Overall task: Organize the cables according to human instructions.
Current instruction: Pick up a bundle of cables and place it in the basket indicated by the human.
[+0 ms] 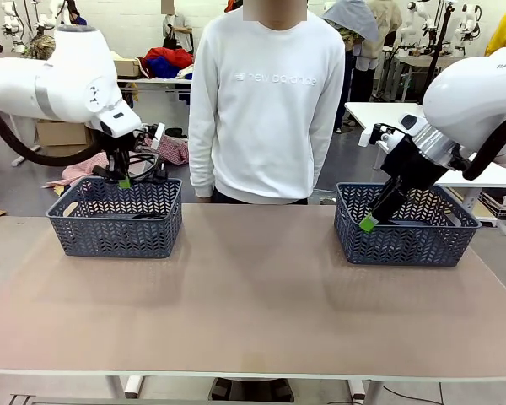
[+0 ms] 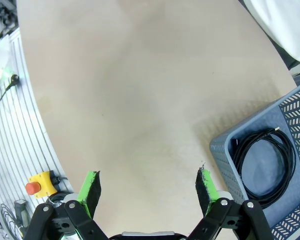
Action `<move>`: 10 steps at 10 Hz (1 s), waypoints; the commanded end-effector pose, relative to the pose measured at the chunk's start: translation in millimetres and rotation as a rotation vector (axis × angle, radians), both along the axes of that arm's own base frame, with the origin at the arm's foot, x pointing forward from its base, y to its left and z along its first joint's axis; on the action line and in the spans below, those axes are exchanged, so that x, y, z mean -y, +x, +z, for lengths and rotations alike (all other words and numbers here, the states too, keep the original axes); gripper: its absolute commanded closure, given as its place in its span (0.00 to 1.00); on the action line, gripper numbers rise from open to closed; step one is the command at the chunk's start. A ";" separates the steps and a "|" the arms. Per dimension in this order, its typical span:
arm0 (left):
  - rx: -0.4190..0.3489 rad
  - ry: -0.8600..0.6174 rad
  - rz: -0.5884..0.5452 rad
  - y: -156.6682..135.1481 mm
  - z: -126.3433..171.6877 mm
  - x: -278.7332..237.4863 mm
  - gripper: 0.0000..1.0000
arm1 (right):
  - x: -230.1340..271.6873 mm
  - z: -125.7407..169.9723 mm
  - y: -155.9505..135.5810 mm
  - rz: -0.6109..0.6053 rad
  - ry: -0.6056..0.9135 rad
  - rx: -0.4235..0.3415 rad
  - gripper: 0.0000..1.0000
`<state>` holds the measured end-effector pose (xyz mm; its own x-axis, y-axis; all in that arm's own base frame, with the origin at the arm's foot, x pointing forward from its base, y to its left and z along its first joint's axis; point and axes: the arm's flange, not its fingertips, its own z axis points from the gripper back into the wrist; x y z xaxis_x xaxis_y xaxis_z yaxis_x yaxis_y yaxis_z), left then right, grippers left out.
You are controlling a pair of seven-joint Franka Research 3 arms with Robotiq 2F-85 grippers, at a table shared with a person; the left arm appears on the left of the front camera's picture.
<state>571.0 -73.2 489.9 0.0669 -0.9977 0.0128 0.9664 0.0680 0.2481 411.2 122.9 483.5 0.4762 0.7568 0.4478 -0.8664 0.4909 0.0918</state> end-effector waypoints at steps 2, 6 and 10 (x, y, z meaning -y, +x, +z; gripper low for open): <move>0.006 -0.051 -0.009 5.9 -24.6 -9.9 1.00 | -0.1 2.2 0.8 0.002 -0.004 0.000 0.00; -0.039 -0.052 -0.002 10.2 -45.1 -11.2 1.00 | -0.1 2.2 0.8 0.002 -0.004 0.000 0.00; -0.091 -0.059 0.021 6.7 -55.8 -22.4 1.00 | -0.1 2.2 0.8 0.002 -0.004 0.000 0.00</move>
<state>582.7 -57.3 434.0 0.1094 -0.9932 0.0406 0.9787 0.1147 0.1701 411.2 122.8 483.4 0.4763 0.7567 0.4478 -0.8663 0.4910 0.0919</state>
